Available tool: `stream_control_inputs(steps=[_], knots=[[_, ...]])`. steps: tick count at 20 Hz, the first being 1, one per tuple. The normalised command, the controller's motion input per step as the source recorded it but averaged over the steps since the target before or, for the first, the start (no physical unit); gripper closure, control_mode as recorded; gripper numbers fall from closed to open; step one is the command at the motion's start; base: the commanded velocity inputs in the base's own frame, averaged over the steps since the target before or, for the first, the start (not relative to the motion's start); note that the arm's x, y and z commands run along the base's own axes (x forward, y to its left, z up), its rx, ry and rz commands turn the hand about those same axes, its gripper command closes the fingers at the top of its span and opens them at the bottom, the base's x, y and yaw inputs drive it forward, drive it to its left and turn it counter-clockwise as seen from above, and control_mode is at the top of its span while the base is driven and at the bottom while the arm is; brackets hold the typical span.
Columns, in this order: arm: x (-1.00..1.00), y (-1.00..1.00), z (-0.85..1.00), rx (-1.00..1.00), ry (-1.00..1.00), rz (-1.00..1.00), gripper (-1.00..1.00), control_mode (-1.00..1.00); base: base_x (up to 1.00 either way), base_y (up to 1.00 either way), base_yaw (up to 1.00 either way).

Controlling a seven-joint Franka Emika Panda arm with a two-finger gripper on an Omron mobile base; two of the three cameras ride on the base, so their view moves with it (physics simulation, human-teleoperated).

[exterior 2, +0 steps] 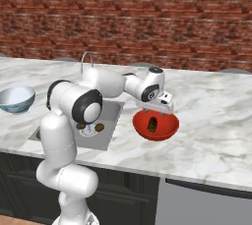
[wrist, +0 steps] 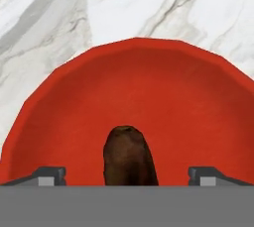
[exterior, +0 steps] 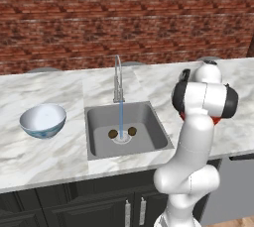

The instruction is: Pick the kiwis from the sink and place them in one bowl. Place the sweet potato in the other bowl. Then turn off the sink faucet.

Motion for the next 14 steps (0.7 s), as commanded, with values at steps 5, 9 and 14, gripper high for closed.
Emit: stream_control_inputs(steps=[5, 9, 14], knots=[[-0.10, 0.35, 0.36, -0.05, 0.00, 0.00, -1.00, -1.00, 0.00, 0.00, 0.00], [-0.19, 0.43, 0.41, -0.05, 0.00, 0.00, -1.00, -1.00, 0.00, 0.00, 0.00], [-0.29, 0.46, 0.39, -0.06, 0.00, 0.00, -1.00, -1.00, 0.00, 0.00, 0.00]])
